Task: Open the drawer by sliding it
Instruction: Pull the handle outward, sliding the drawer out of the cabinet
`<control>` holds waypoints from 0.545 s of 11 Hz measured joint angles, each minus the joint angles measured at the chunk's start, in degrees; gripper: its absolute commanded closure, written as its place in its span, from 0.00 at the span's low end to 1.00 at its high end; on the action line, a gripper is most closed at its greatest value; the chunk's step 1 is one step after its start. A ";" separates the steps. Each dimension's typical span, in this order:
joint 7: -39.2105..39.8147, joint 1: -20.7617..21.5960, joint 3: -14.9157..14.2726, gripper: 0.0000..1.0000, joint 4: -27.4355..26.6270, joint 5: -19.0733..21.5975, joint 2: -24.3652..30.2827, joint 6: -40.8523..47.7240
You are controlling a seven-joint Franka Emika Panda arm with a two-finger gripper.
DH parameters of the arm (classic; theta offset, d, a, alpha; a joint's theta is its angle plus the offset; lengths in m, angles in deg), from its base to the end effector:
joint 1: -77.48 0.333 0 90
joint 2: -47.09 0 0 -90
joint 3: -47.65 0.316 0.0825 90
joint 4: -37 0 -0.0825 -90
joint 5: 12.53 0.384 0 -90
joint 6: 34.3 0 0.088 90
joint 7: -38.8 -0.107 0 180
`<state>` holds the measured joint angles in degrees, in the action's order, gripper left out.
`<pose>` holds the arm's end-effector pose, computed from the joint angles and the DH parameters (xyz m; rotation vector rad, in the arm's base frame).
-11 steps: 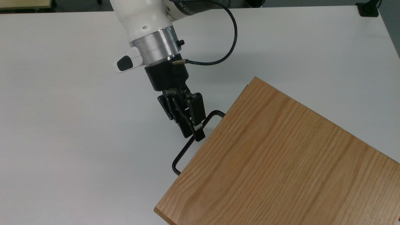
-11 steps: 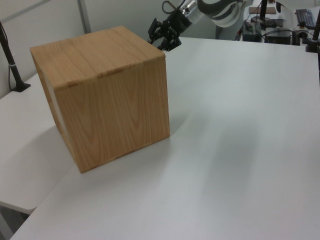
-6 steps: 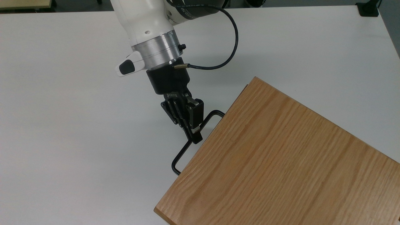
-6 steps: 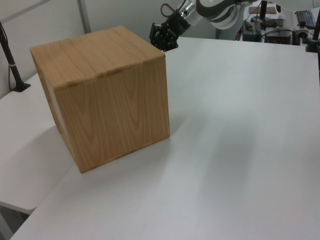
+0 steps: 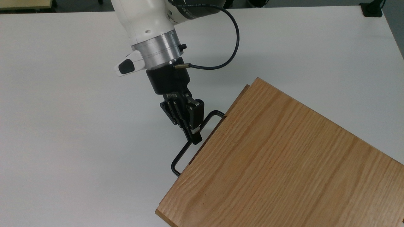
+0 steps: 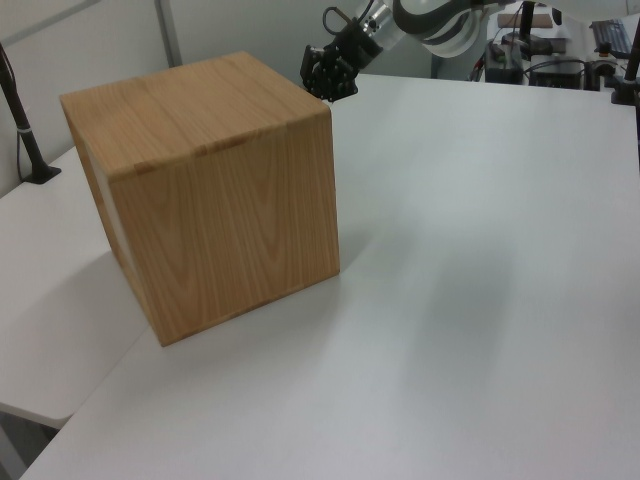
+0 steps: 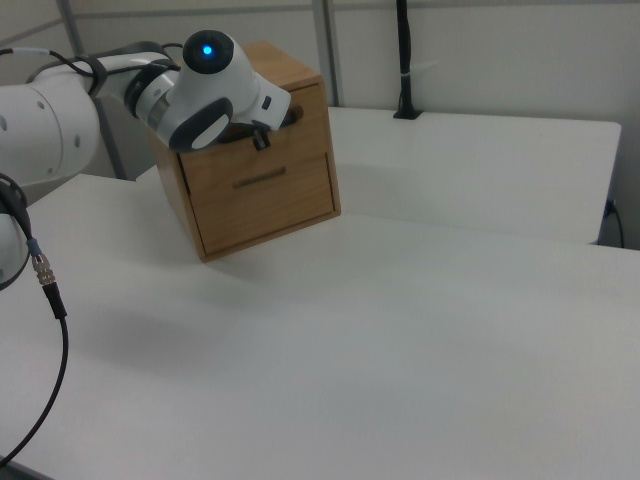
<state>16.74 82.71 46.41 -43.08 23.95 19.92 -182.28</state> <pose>0.7430 0.0448 0.5145 -2.2457 0.8602 -0.7063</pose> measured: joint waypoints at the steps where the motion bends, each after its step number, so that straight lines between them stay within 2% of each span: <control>1: 0.38 -0.17 0.00 1.00 -0.12 -0.01 0.18 0.38; 6: 6.06 -4.30 -0.02 1.00 -0.31 -0.22 2.45 10.03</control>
<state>22.81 78.42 46.39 -43.39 23.73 22.37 -172.26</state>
